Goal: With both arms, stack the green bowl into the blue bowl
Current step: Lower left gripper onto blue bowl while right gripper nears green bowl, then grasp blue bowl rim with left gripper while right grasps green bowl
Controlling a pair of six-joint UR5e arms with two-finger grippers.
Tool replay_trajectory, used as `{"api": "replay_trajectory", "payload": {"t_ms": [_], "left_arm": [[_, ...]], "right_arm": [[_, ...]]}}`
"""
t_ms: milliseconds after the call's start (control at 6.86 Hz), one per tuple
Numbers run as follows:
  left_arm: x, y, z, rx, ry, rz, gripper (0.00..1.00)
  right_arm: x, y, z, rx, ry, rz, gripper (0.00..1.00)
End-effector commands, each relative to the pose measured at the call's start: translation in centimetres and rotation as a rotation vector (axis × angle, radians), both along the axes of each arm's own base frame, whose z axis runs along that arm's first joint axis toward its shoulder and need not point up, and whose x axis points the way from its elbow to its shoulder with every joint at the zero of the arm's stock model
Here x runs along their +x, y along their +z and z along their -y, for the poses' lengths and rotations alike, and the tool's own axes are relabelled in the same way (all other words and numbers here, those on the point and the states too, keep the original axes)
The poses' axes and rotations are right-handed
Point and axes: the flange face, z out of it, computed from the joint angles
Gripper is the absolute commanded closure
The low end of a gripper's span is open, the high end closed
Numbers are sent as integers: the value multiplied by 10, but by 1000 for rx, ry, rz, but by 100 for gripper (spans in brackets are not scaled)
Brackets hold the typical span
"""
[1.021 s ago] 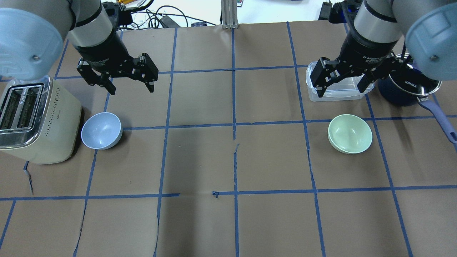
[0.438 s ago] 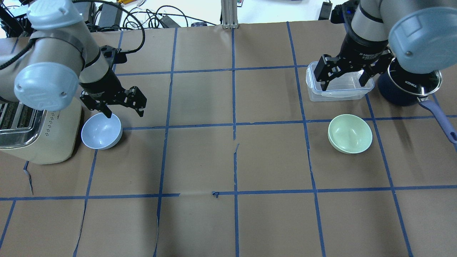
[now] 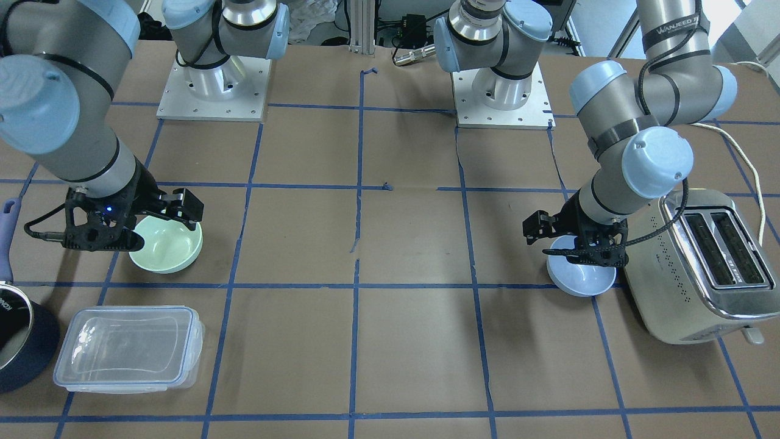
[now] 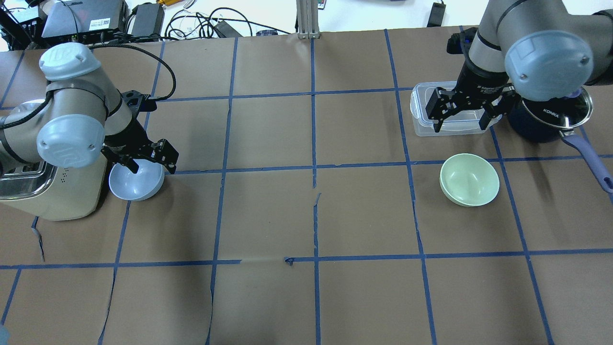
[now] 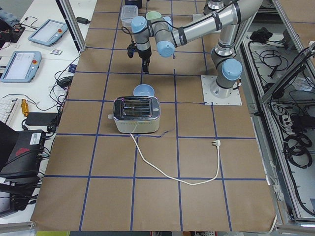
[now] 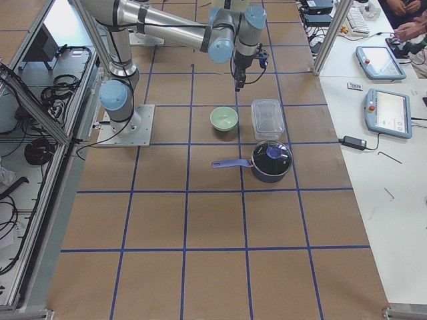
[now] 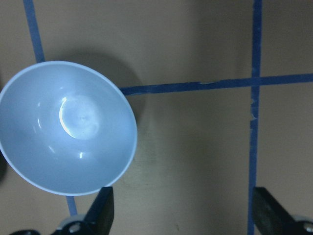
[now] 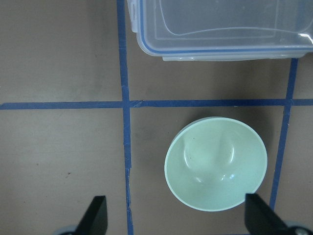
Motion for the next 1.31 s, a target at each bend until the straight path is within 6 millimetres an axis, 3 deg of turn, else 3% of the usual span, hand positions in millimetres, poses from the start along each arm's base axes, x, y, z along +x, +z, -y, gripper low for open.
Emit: {"api": "replay_trajectory", "payload": {"t_ms": [0,146,292,583,729,1167], "left_arm": [[8,-34,14,11,-1,23,2],[8,-39,14,19,11,20,11],[8,-45,15,29,15,15,29],[6,-48,15,34,11,9,85],[6,-48,15,34,11,9,100],[6,-47,16,31,9,10,100]], "right_arm": [[-3,-62,0,-54,5,-2,0],[-3,-82,-4,-40,8,-5,0],[-3,-96,-7,-11,3,-7,0],[-4,-107,-8,11,-6,-8,0],[-4,-117,-6,29,-8,-5,0],[-9,-131,-5,57,-10,-4,1]]}}
